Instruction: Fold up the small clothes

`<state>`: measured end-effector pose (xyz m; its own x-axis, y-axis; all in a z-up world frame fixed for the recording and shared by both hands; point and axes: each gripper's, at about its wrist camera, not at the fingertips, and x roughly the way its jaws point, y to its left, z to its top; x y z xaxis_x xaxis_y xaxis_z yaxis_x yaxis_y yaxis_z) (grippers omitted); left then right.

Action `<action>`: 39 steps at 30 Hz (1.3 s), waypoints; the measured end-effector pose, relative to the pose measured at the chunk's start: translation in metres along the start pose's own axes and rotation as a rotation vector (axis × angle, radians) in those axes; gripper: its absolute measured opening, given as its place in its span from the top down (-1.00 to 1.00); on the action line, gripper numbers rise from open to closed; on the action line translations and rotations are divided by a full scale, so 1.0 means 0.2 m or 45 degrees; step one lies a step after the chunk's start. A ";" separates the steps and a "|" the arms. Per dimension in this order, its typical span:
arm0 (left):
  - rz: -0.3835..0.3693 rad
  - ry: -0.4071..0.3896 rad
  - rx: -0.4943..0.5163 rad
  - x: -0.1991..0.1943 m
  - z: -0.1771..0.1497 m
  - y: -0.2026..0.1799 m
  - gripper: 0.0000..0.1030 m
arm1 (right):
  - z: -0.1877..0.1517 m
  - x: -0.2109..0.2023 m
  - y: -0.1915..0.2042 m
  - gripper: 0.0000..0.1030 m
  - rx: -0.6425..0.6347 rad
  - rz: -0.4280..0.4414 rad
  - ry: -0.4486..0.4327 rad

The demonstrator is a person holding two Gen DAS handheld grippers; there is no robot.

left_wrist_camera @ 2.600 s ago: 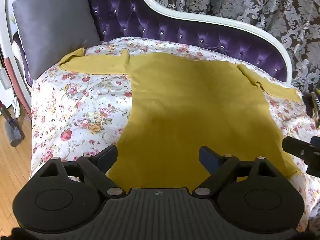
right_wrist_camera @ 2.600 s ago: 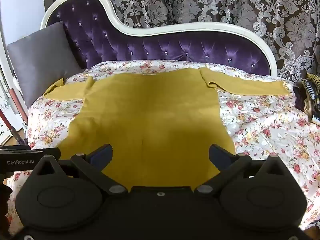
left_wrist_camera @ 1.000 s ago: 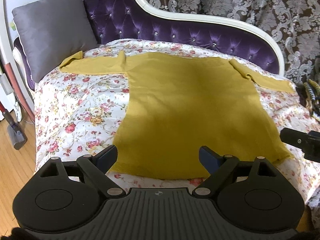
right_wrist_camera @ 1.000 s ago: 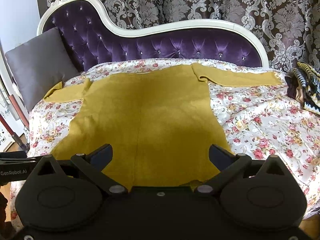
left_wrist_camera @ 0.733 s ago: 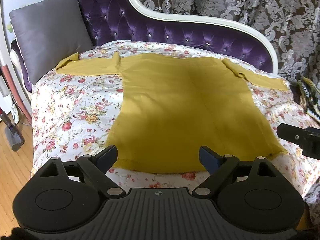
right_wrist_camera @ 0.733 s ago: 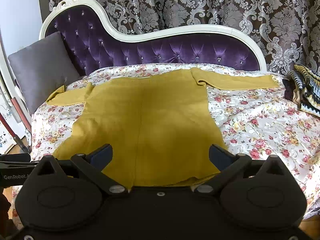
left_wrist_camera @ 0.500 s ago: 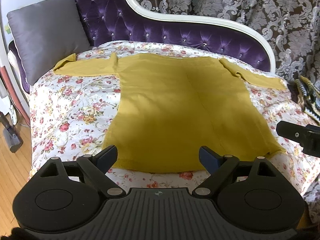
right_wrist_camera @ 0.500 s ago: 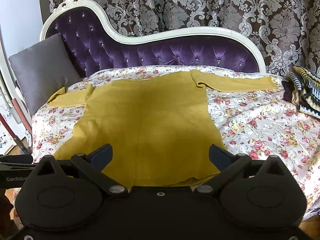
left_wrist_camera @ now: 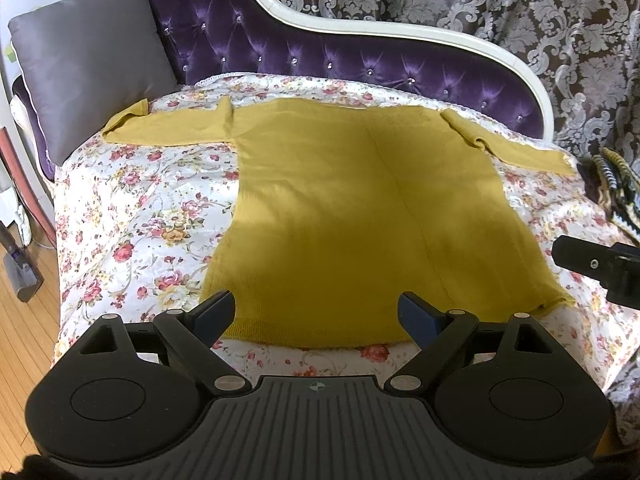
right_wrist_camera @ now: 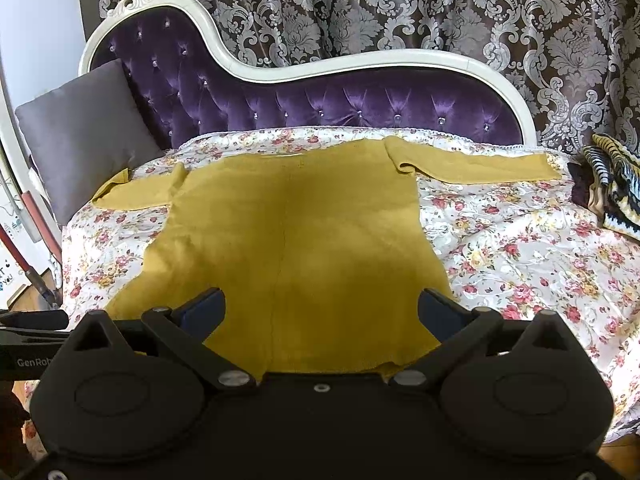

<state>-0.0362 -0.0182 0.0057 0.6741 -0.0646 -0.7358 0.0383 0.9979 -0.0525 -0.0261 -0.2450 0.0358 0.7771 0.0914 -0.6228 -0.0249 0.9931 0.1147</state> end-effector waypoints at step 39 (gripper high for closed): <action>-0.019 0.074 -0.009 0.25 0.14 0.04 -0.73 | 0.13 0.26 0.00 -0.99 -0.011 0.001 0.086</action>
<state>0.0181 -0.0126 -0.0118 0.6294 -0.0799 -0.7729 0.0429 0.9968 -0.0682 0.0309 -0.2415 0.0233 0.7327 0.0963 -0.6737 -0.0310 0.9936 0.1083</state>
